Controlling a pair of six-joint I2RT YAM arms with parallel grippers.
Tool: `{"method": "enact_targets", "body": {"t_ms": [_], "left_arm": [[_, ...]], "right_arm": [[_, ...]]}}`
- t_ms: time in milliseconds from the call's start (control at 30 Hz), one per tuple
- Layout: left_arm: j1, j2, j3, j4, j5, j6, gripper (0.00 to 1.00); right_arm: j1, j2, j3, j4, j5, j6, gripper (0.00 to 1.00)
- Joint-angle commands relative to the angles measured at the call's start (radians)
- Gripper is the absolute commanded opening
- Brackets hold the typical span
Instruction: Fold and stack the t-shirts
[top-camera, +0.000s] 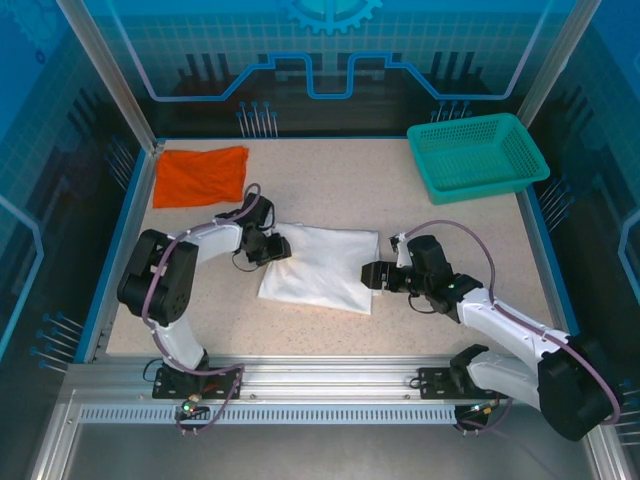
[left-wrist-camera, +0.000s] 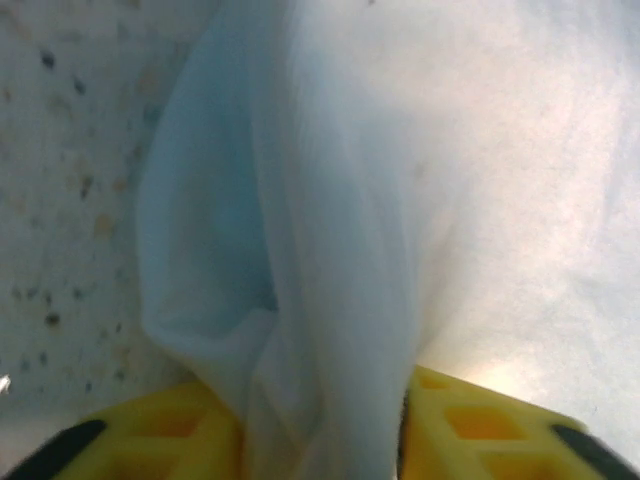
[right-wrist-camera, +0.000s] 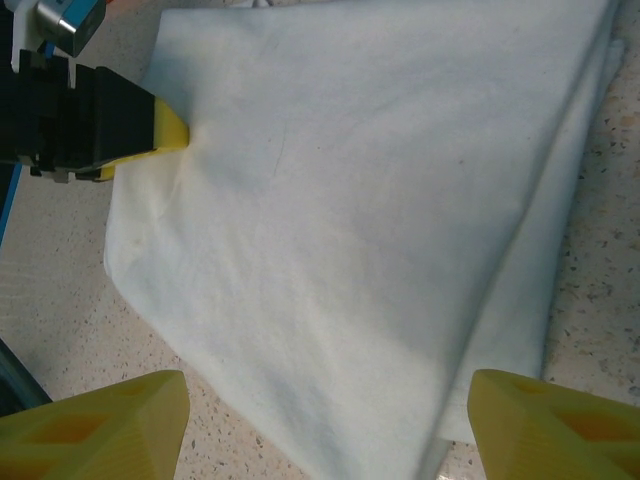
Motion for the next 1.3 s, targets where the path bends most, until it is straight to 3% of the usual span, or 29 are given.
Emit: {"method": "enact_targets", "body": {"t_ms": [0,267,567,833,1267], "left_arm": [[-0.017,0.067,0.019,0.000,-0.102,0.042,0.26],[-0.025,0.138,0.183,0.013,-0.211,0.054,0.00],[-0.004,0.283,0.610,-0.125,-0.382,0.247,0.00],[0.076,0.406,0.965,-0.263,-0.467,0.405,0.00],[0.151,0.469,1.247,-0.455,-0.502,0.512,0.00]], "right_arm": [[0.011,-0.028,-0.010,-0.015,0.012,-0.007,0.75],[0.011,-0.058,-0.005,-0.053,0.017,0.021,0.75],[0.014,-0.162,-0.004,-0.143,0.061,0.091,0.74],[0.012,-0.256,-0.014,-0.235,0.140,0.145,0.74],[0.010,-0.233,-0.007,-0.263,0.163,0.159,0.74]]}}
